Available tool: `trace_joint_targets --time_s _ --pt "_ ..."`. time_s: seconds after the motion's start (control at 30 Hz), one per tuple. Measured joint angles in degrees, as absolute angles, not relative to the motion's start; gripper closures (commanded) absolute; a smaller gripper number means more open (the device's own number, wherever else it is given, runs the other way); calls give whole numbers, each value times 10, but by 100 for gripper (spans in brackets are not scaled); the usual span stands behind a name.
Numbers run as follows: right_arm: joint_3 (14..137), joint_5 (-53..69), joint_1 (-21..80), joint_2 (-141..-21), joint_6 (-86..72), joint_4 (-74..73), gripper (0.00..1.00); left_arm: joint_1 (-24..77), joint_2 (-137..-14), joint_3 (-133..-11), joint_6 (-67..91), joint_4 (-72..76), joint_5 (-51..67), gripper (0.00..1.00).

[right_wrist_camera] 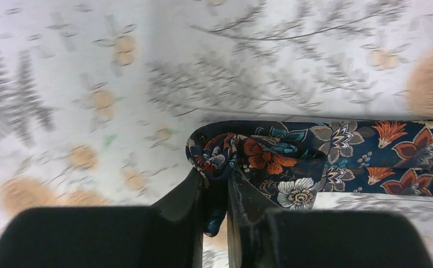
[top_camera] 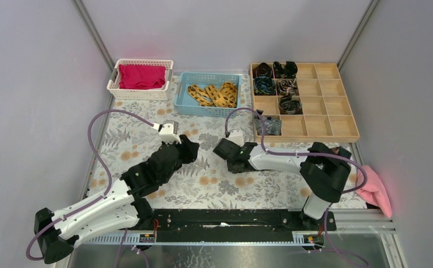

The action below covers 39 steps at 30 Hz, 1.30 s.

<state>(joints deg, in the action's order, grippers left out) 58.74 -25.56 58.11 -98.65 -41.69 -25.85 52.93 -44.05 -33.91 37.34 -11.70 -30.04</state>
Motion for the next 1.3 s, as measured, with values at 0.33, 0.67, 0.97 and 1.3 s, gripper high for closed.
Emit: trace_joint_targets --time_s 0.33,0.67,0.97,1.3 --pt "531 -72 570 -875 -432 -125 88 529 -437 -339 368 -129 -301 56" --pt "365 113 468 -846 -495 64 89 529 -447 -339 365 -128 -288 58" --pt "276 196 426 -770 -539 164 88 529 -475 -339 365 -115 -260 61" --pt "235 253 382 -707 -566 211 87 529 -529 -339 361 -67 -223 63"
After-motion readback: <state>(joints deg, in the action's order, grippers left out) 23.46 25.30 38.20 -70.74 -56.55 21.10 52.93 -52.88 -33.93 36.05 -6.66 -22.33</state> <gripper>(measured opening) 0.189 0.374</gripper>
